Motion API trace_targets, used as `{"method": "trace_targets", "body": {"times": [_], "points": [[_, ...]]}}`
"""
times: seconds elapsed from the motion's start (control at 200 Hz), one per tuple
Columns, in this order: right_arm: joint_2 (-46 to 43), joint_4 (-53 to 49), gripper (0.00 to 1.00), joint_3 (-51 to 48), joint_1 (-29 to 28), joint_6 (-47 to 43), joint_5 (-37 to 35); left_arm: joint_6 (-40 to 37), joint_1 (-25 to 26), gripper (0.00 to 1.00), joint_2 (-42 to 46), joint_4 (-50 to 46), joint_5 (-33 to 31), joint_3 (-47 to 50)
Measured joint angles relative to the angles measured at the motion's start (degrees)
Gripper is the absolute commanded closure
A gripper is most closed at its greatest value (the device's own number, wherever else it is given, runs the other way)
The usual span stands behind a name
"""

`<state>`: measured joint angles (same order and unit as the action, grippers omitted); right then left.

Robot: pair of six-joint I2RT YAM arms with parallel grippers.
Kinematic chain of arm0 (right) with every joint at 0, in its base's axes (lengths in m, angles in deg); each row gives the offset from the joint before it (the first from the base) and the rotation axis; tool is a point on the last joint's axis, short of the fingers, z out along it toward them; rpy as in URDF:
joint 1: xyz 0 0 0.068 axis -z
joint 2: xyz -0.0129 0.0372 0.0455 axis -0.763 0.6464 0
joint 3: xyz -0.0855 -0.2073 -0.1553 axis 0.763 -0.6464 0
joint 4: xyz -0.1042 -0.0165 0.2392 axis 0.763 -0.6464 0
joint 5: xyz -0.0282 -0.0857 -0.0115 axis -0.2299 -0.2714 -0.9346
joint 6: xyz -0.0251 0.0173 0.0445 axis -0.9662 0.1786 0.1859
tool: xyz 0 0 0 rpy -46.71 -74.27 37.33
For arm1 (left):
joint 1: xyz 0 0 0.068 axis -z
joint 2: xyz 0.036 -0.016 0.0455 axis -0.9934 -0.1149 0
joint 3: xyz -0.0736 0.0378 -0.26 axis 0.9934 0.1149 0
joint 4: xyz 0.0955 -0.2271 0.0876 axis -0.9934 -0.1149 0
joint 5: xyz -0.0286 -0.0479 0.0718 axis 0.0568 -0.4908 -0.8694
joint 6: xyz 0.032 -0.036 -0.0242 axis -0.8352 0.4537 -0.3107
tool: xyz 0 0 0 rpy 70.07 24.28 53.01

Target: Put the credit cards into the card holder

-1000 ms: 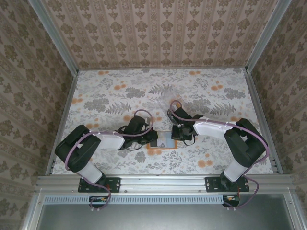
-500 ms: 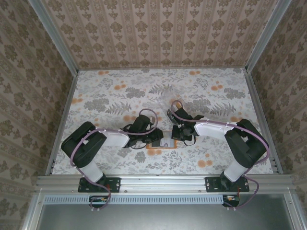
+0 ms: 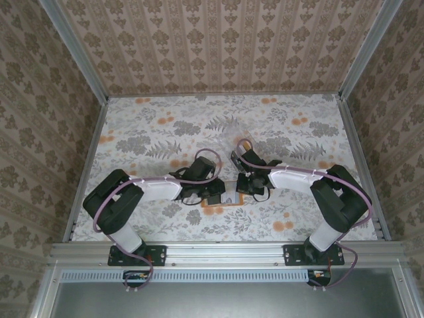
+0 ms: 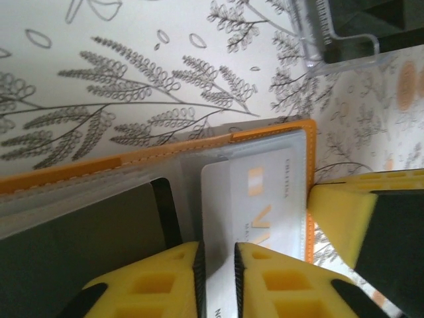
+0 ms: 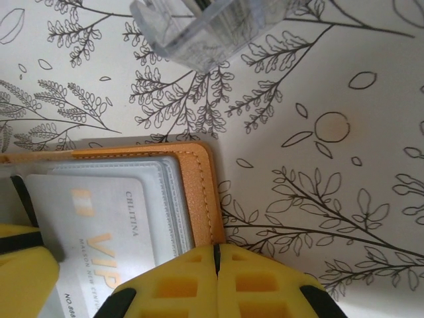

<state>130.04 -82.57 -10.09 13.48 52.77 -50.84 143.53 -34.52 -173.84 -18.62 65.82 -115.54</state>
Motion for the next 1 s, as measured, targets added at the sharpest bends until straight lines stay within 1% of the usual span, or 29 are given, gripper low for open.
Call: {"method": "trace_targets", "body": {"times": [0.065,0.3,0.645,0.83,0.88,1.0], "points": [[0.0,0.3,0.92,-0.2,0.0,0.2,0.3,-0.2,0.3,0.82,0.0,-1.7,-0.6,-0.7],[-0.1,2.1,0.93,-0.9,0.0,0.9,1.9,-0.6,0.7,0.77,0.0,-4.4,-0.9,-2.1],[-0.4,3.2,0.93,-1.6,0.0,2.1,2.5,-1.5,0.6,0.76,-2.0,-5.5,0.4,-4.2],[-0.5,3.2,0.93,-1.7,0.0,2.1,2.4,-1.5,0.7,0.72,-2.1,-5.3,0.4,-4.2],[-0.5,3.2,0.93,-1.7,0.0,2.1,2.3,-1.5,0.7,0.68,-2.0,-5.3,0.3,-4.2],[-0.5,3.2,0.93,-1.7,0.0,2.3,2.0,-1.7,1.2,0.67,-0.6,-6.7,-0.9,-4.1]]}}
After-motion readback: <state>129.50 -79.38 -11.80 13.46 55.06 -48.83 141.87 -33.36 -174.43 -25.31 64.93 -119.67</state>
